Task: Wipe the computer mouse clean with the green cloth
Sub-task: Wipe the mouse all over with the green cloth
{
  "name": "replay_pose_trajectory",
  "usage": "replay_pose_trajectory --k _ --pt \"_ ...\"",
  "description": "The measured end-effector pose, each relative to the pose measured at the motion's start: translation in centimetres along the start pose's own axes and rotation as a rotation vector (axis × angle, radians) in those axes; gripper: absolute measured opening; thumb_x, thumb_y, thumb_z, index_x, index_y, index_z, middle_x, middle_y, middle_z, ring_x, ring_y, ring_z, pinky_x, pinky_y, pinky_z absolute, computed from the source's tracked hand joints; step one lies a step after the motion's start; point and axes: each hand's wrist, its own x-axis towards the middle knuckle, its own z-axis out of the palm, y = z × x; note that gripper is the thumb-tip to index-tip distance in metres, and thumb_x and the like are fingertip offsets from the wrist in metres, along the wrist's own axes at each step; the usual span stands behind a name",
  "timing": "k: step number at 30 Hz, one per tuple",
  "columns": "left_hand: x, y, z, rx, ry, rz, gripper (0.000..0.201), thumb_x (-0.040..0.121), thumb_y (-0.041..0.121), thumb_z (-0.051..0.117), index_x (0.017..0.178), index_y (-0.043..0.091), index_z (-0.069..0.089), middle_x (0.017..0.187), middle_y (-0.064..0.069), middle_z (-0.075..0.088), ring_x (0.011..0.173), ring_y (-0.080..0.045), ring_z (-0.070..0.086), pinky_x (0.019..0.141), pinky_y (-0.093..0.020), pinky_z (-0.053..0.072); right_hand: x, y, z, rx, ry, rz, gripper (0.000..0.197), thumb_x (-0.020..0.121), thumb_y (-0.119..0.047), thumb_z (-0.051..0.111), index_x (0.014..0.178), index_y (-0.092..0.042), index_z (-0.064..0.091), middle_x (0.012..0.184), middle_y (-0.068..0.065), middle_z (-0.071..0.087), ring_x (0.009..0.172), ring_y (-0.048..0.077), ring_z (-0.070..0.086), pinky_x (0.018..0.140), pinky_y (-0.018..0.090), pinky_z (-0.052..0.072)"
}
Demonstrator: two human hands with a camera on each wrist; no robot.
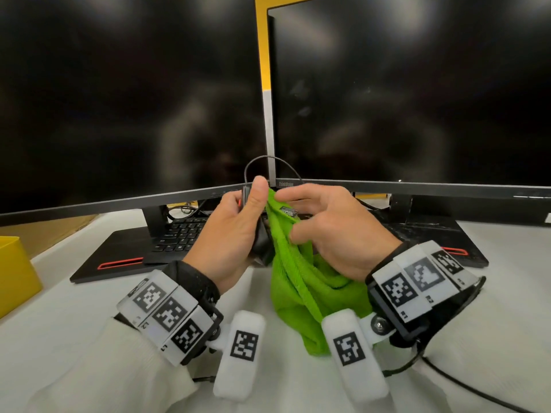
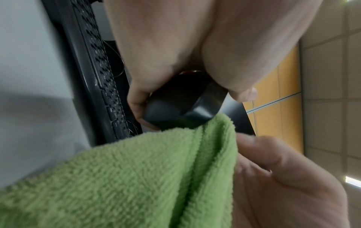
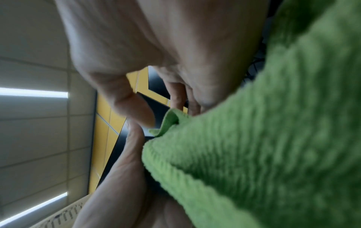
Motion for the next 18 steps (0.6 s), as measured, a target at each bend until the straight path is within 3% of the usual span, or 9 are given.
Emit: replay_pose_trajectory --k 2,4,6,7,9,11,13,16,18 --pt "0.1 0.0 -0.2 0.033 0.008 0.001 0.068 0.088 0.058 0.074 0.120 -0.001 0.058 0.109 -0.027 0.075 0.100 -0.046 0.074 0.086 -0.058 0.063 0.1 0.4 -0.3 -0.098 0.075 -0.064 0.058 0.068 0.021 0.071 0.113 -0.015 0.072 0.098 0.017 0.079 0.089 0.037 0.078 0.080 0.060 0.063" --pt "0.1 -0.6 -0.5 0.100 -0.019 -0.020 0.083 0.071 0.048 0.091 0.128 0.002 0.053 0.121 -0.026 0.072 0.112 -0.047 0.070 0.096 -0.065 0.057 0.6 0.8 -0.6 -0.130 0.187 -0.094 0.046 0.073 0.016 0.076 0.108 -0.014 0.072 0.089 0.020 0.078 0.082 0.042 0.077 0.074 0.064 0.062" --pt "0.1 -1.0 -0.7 0.172 -0.060 -0.025 0.083 0.062 0.030 0.095 0.129 0.005 0.054 0.121 -0.023 0.073 0.112 -0.043 0.072 0.097 -0.063 0.057 1.1 1.0 -0.7 -0.122 0.267 -0.120 0.022 0.075 -0.004 0.082 0.094 -0.011 0.075 0.085 0.020 0.078 0.083 0.044 0.076 0.075 0.065 0.061" --pt "0.0 -1.1 -0.8 0.213 -0.076 -0.025 0.076 0.063 0.022 0.092 0.127 0.005 0.055 0.118 -0.024 0.073 0.108 -0.045 0.073 0.093 -0.066 0.057 1.1 0.8 -0.6 -0.140 0.286 -0.119 0.019 0.071 -0.020 0.084 0.087 -0.011 0.078 0.084 0.019 0.079 0.084 0.044 0.076 0.076 0.064 0.061" --pt "0.2 -1.3 -0.8 0.259 -0.064 -0.009 0.063 0.066 0.011 0.080 0.123 0.005 0.055 0.111 -0.028 0.072 0.098 -0.052 0.071 0.082 -0.074 0.056 1.2 0.6 -0.7 -0.204 0.342 -0.101 0.036 0.062 -0.045 0.079 0.084 -0.017 0.080 0.082 0.010 0.079 0.084 0.037 0.076 0.079 0.058 0.062" --pt "0.3 -1.3 -0.8 0.260 -0.016 0.004 0.059 0.064 0.009 0.073 0.120 0.006 0.055 0.104 -0.025 0.070 0.087 -0.043 0.071 0.075 -0.064 0.059 1.1 0.3 -1.2 -0.304 0.482 -0.116 0.037 0.062 -0.048 0.081 0.087 -0.021 0.076 0.082 -0.001 0.076 0.084 0.026 0.073 0.081 0.045 0.060" --pt "0.4 -1.2 -0.9 0.251 0.041 0.003 0.060 0.062 0.012 0.071 0.119 0.011 0.054 0.103 -0.019 0.068 0.086 -0.034 0.070 0.072 -0.049 0.061 1.0 0.2 -1.8 -0.334 0.597 -0.140 0.036 0.066 -0.040 0.086 0.084 -0.023 0.060 0.080 0.000 0.066 0.077 0.027 0.066 0.072 0.041 0.056" --pt "0.4 -1.0 -0.8 0.229 0.117 -0.001 0.061 0.063 0.017 0.072 0.119 0.013 0.049 0.108 -0.024 0.068 0.091 -0.034 0.071 0.087 -0.060 0.060 0.5 -0.9 -1.0 -0.210 0.433 -0.107 0.042 0.076 -0.031 0.083 0.055 -0.013 0.052 0.051 0.011 0.053 0.051 0.030 0.055 0.057 0.042 0.052" --pt "0.2 -0.6 -0.6 0.215 0.142 0.009 0.064 0.065 0.023 0.076 0.121 0.014 0.047 0.103 -0.015 0.066 0.091 -0.027 0.068 0.092 -0.062 0.058 0.2 -1.0 0.0 -0.153 0.202 -0.026 0.034 0.085 -0.027 0.080 0.062 -0.007 0.066 0.060 0.015 0.067 0.062 0.032 0.067 0.064 0.042 0.058"
